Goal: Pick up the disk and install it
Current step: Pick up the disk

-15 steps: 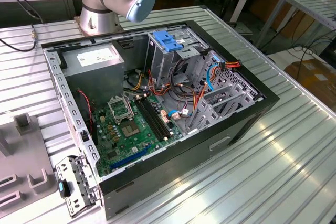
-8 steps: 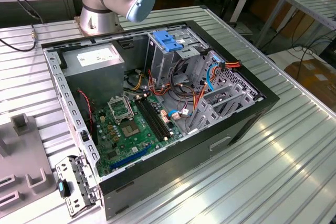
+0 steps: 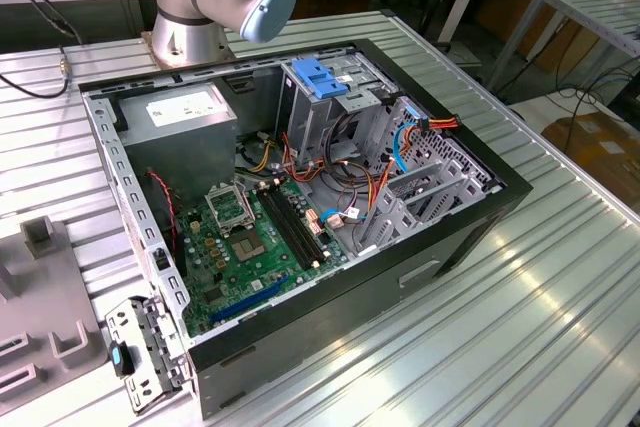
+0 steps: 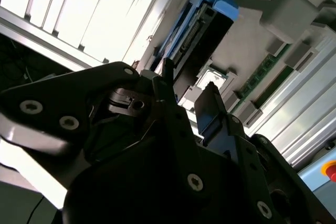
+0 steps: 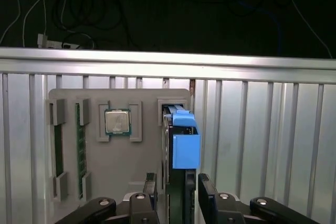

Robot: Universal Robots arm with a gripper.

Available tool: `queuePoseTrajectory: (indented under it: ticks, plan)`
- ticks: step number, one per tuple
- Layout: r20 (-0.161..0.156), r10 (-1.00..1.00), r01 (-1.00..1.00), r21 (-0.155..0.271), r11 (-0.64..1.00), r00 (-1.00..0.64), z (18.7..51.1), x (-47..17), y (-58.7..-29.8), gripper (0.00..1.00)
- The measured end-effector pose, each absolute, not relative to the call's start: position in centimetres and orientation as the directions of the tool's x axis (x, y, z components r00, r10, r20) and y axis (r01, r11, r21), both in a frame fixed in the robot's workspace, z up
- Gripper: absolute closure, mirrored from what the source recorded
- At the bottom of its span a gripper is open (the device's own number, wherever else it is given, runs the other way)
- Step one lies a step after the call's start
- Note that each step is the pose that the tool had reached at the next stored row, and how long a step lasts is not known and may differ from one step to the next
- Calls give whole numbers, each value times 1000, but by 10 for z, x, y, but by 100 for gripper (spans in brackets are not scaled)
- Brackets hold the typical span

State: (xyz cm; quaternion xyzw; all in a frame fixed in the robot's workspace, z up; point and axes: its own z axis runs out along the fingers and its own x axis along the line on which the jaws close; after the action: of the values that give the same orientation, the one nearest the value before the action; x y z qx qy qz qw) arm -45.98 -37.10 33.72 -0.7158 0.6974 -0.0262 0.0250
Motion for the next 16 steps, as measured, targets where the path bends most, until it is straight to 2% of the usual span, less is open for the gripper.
queuePoseTrajectory:
  ticks: [7,16]
  plan:
    - [-11,-999,-997,-65,39,-39,336,-461,-371,55]
    - [-11,-1000,-998,-64,-9,10,335,-467,-371,55]
